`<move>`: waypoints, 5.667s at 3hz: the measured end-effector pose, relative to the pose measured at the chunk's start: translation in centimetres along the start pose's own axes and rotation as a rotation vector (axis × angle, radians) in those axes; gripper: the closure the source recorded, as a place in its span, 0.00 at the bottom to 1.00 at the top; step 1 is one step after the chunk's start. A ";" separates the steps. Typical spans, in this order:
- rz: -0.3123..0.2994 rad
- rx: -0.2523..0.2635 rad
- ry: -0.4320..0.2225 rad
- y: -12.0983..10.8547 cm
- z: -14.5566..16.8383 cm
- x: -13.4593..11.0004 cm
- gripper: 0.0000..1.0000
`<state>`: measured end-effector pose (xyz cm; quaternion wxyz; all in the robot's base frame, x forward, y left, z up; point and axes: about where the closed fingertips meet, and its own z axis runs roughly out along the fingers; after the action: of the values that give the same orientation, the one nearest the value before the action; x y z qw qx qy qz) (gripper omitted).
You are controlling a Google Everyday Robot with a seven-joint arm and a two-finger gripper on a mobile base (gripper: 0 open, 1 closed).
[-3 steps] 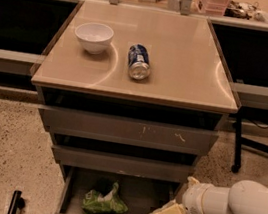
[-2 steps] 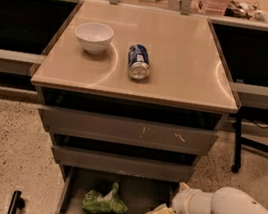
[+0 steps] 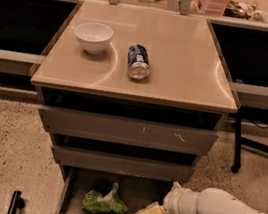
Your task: Pick green rice chip bag from bottom drawer and place on counter
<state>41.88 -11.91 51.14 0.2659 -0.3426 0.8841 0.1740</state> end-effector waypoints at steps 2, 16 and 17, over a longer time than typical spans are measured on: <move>0.080 0.050 -0.003 -1.4 4.8 1.4 0.00; 0.301 -0.375 -0.317 -7.2 29.4 2.3 0.00; 0.299 -0.399 -0.324 -6.1 31.3 2.1 0.00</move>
Offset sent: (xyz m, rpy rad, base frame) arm 0.0442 0.0215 -0.1045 0.0015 0.0344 -0.1514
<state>55.84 -1.96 24.17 0.3024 -0.2220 0.8190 0.4342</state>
